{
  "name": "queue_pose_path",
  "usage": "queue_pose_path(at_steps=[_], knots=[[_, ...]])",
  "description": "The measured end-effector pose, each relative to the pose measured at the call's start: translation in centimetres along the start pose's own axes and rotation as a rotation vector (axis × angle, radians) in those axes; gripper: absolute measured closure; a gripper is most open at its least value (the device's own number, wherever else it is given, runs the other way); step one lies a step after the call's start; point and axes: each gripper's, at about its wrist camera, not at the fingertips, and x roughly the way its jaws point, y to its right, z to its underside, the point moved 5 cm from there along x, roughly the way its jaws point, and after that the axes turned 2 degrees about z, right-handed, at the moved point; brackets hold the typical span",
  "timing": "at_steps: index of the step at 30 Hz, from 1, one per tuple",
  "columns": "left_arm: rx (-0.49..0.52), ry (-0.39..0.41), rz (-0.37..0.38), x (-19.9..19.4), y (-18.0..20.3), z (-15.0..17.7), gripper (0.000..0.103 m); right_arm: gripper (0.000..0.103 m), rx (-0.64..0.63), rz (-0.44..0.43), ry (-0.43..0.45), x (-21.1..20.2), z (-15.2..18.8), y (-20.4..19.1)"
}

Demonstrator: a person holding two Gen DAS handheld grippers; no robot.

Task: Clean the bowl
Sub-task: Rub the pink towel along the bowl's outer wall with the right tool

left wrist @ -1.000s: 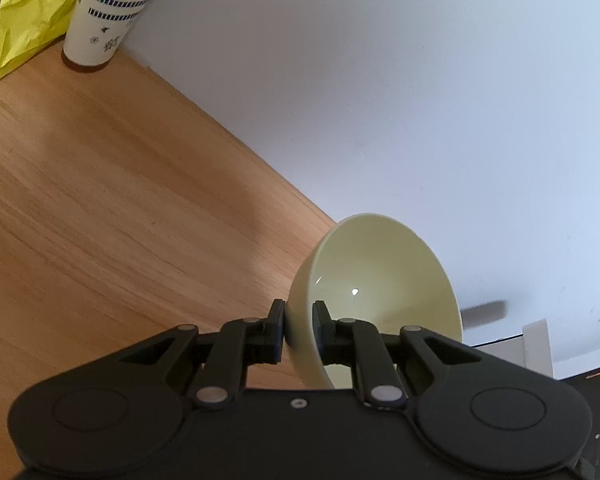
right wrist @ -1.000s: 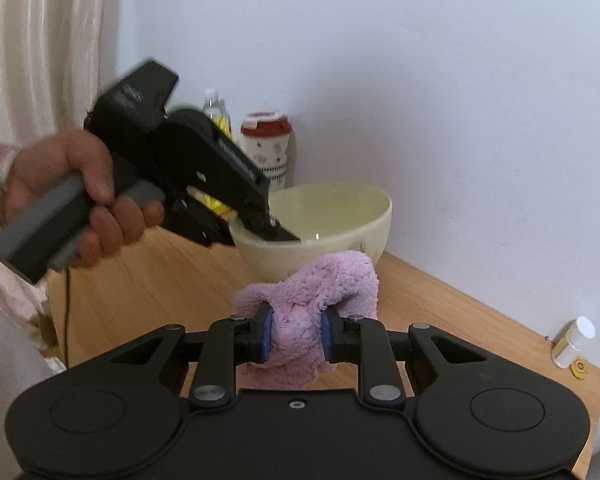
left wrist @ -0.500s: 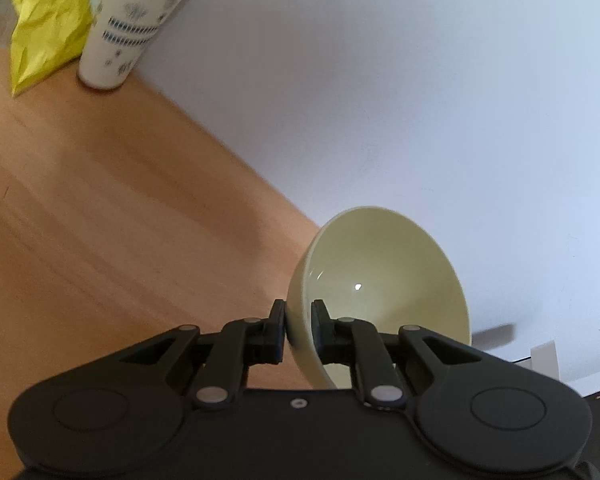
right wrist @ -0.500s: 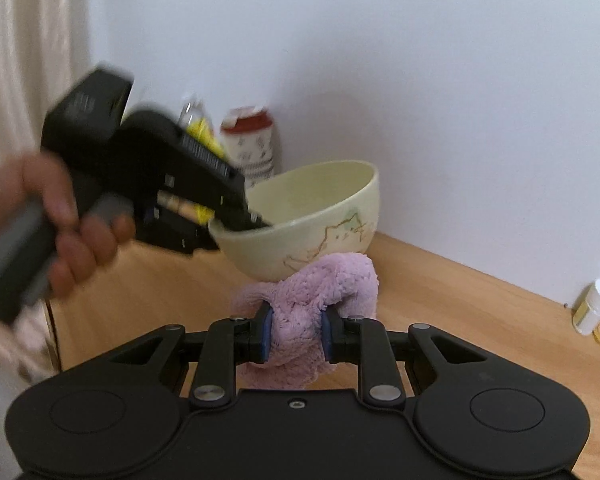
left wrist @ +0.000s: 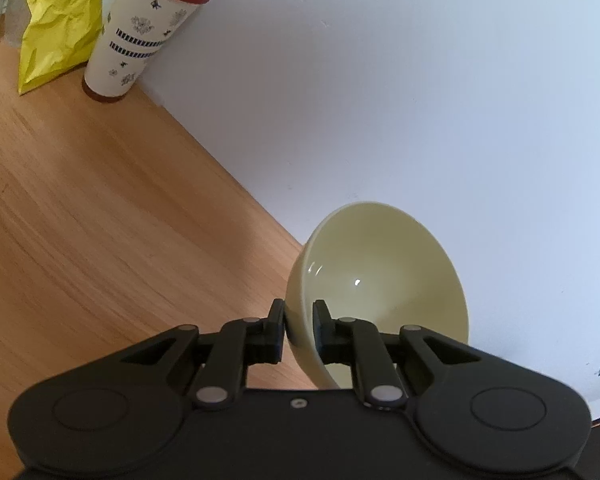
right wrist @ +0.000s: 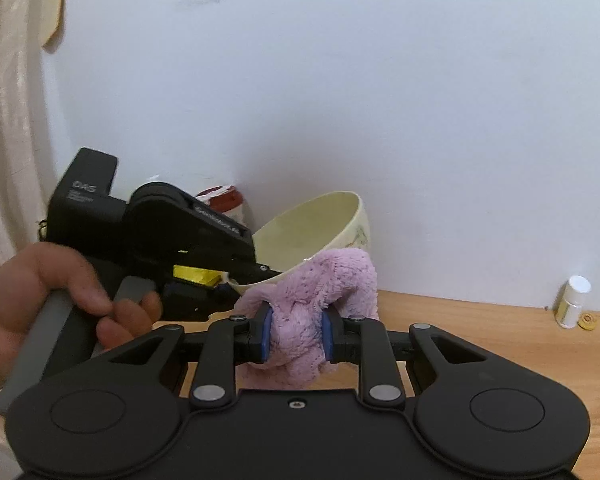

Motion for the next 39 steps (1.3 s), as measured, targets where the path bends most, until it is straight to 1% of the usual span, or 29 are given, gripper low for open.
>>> queue_pose_path(at_steps=[5,9,13,17,21,25,32,39], knots=[[-0.002,-0.016,0.006,-0.2,0.0,0.3,0.091,0.076,0.017,0.016,-0.032,1.3,1.4,0.4],[-0.004,-0.022,-0.015,-0.2,-0.1,0.2,0.091,0.076,0.051,0.024,-0.052,2.6,2.6,0.7],[-0.015,-0.021,-0.024,0.0,-0.5,0.1,0.091,0.076,0.057,0.023,-0.055,3.3,2.0,0.2],[-0.019,0.002,-0.041,-0.1,-0.3,0.1,0.091,0.076,0.097,0.024,-0.050,2.3,1.5,0.2],[-0.013,0.021,-0.045,-0.4,0.1,-0.1,0.090,0.076,0.105,0.026,0.007,0.4,0.1,0.1],[0.002,0.033,-0.041,-0.6,0.5,-0.1,0.090,0.075,0.076,0.019,0.042,-0.9,-0.5,-0.3],[0.028,0.014,-0.030,-0.5,0.4,-0.3,0.088,0.075,0.066,0.043,0.038,-1.5,-0.4,0.1],[0.083,-0.016,-0.049,-0.3,0.0,0.1,0.088,0.075,0.041,0.016,-0.015,-0.3,1.0,1.1]])
